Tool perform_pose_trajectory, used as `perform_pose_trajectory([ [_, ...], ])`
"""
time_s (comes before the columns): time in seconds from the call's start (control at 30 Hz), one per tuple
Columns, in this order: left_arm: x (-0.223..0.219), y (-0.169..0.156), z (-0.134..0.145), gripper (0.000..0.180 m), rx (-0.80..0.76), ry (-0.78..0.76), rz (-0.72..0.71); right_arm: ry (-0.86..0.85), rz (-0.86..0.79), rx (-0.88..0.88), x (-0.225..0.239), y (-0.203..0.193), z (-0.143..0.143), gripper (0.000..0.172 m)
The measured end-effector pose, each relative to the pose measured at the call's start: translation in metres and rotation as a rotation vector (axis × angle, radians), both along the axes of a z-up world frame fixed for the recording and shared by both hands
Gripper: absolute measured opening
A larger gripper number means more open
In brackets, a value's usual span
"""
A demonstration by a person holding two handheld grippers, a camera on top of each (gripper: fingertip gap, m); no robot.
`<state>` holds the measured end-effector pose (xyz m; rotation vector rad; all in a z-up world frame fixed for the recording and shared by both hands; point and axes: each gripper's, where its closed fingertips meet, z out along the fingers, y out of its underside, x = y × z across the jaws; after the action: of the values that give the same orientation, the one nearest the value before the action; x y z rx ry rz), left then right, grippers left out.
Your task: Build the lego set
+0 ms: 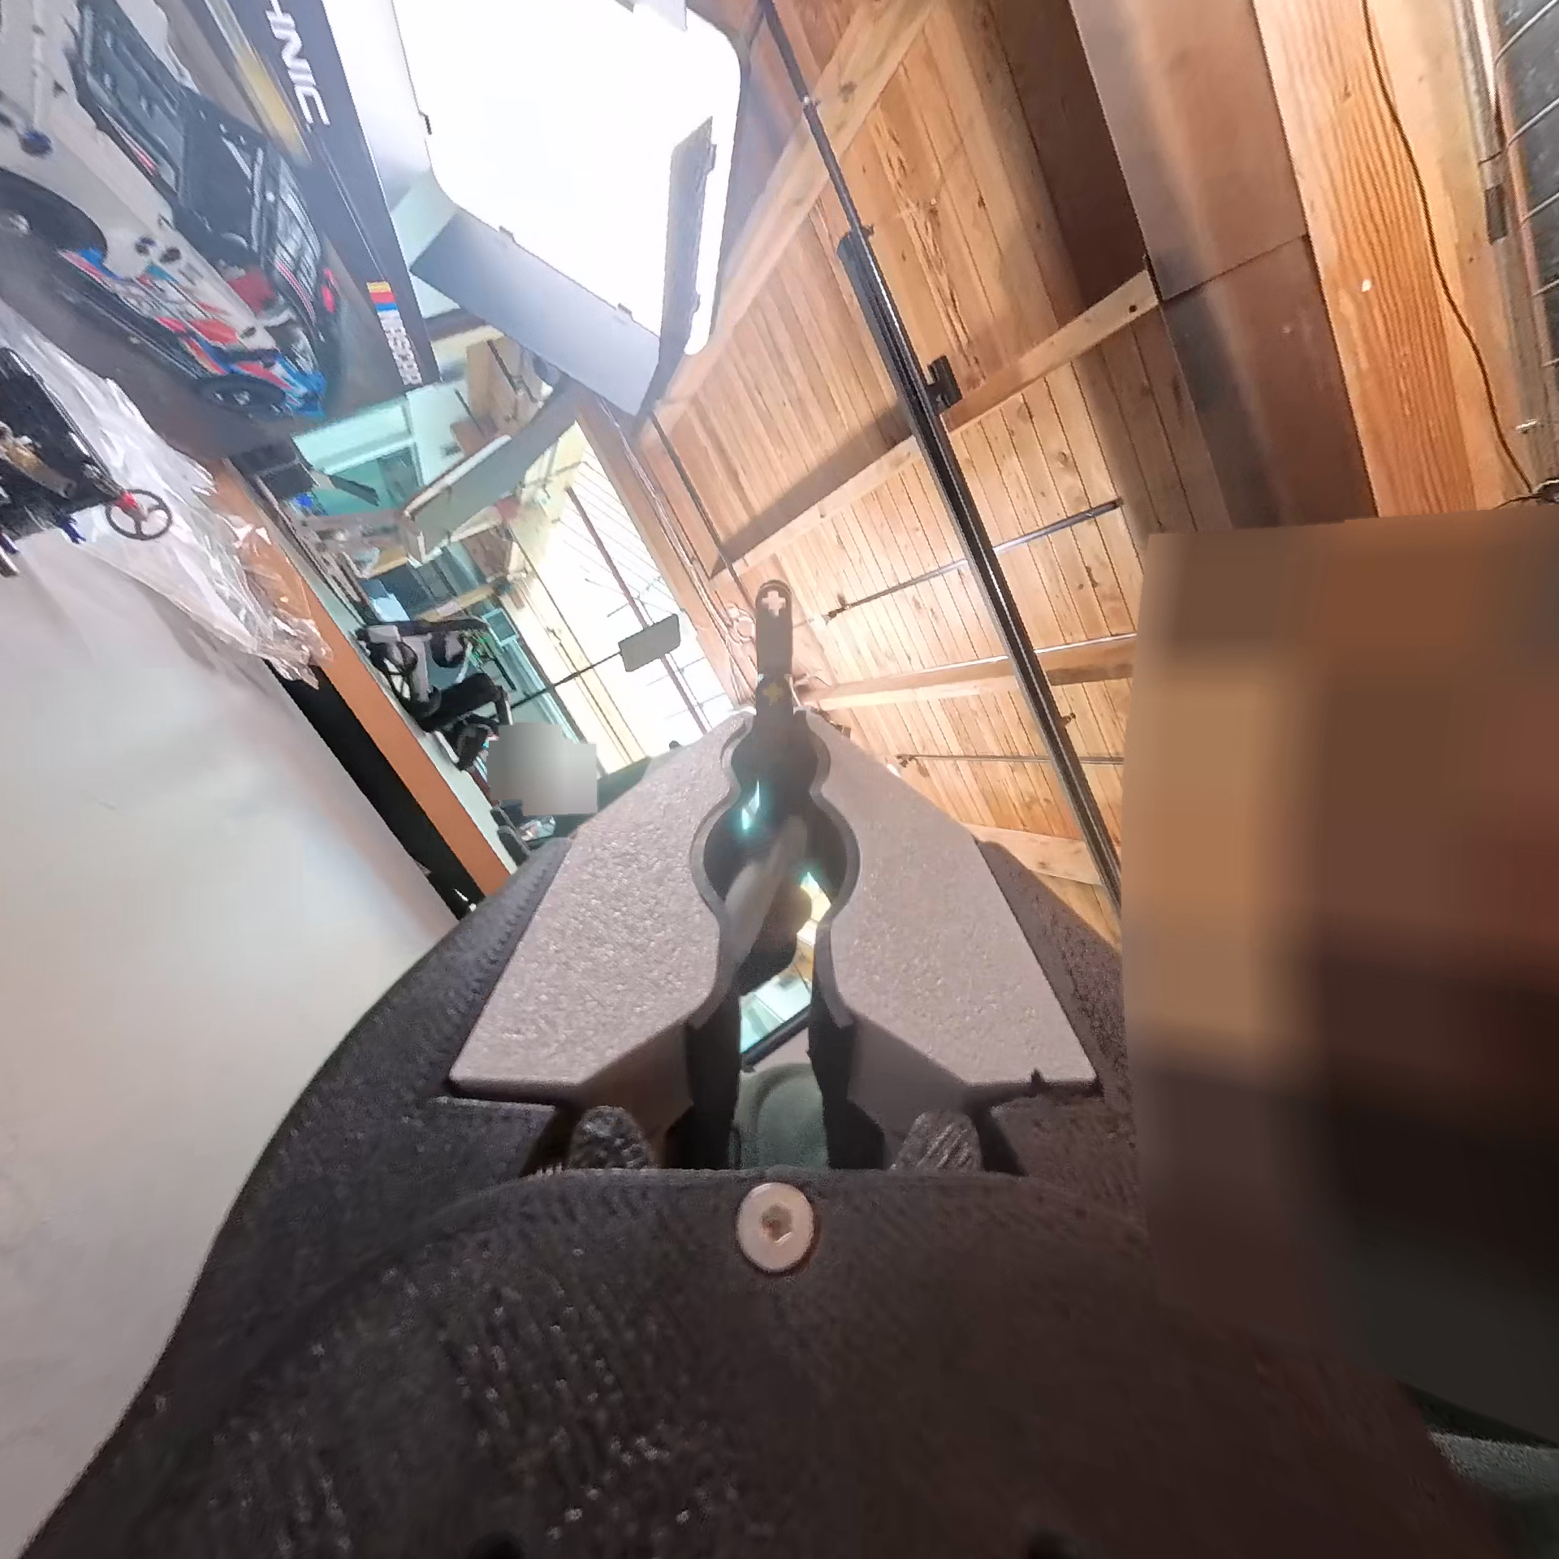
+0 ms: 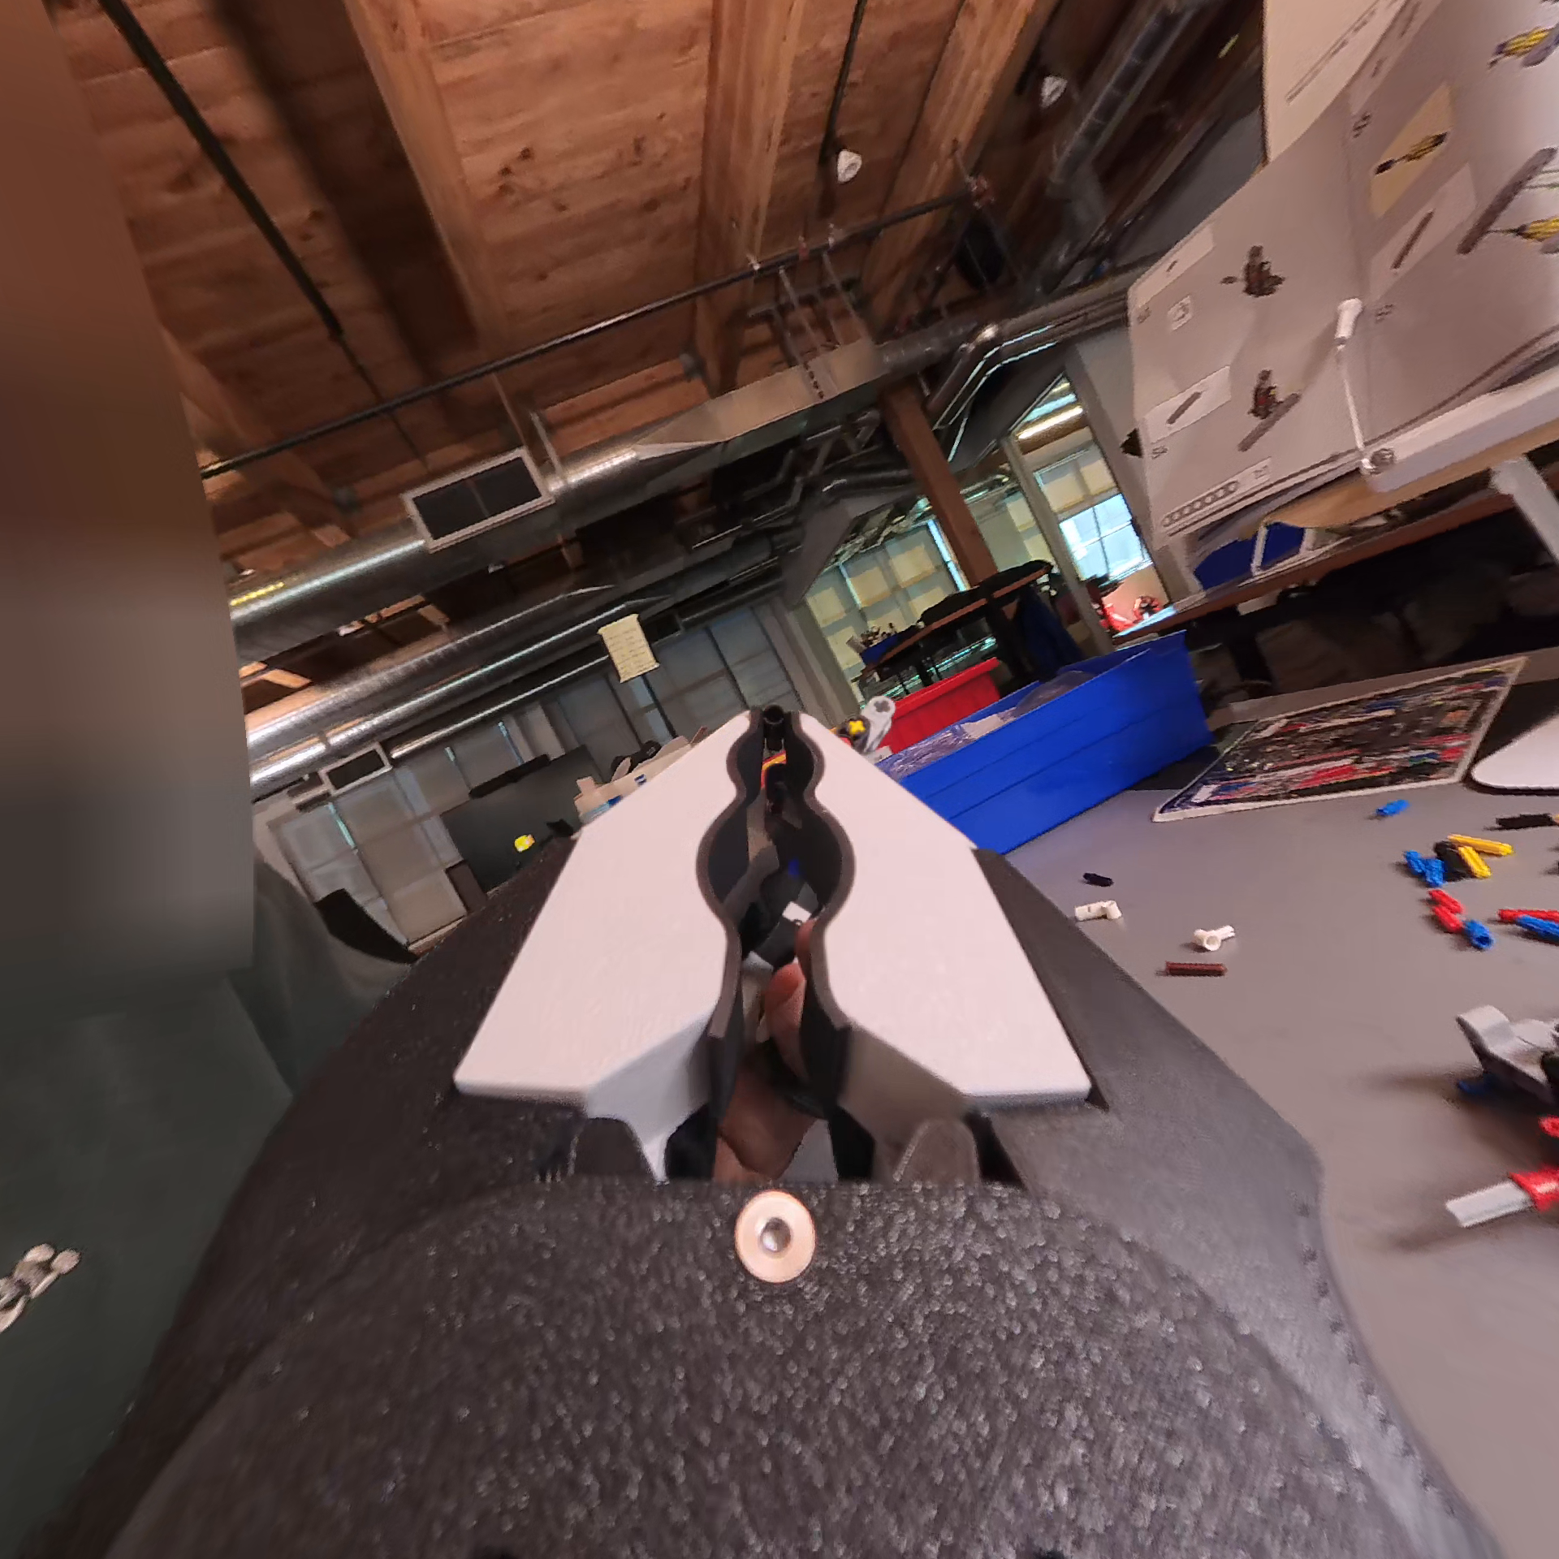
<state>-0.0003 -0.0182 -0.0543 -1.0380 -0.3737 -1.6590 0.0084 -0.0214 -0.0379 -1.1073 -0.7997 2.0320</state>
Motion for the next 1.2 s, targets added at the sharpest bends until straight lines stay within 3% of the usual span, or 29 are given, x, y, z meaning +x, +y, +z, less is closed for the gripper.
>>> perform_pose_trajectory([
  [0.03,-0.001,0.001,0.000,0.005,-0.005,0.011,0.021,-0.005,-0.020,-0.016,-0.001,0.001,-0.001,0.003],
  [0.3,-0.009,0.003,-0.001,0.005,-0.031,0.050,0.086,-0.036,-0.014,-0.022,-0.005,-0.001,-0.009,0.003],
  [1.2,-0.008,0.003,-0.012,0.005,-0.034,0.078,0.059,-0.127,0.017,0.131,-0.006,0.001,-0.020,0.003],
])
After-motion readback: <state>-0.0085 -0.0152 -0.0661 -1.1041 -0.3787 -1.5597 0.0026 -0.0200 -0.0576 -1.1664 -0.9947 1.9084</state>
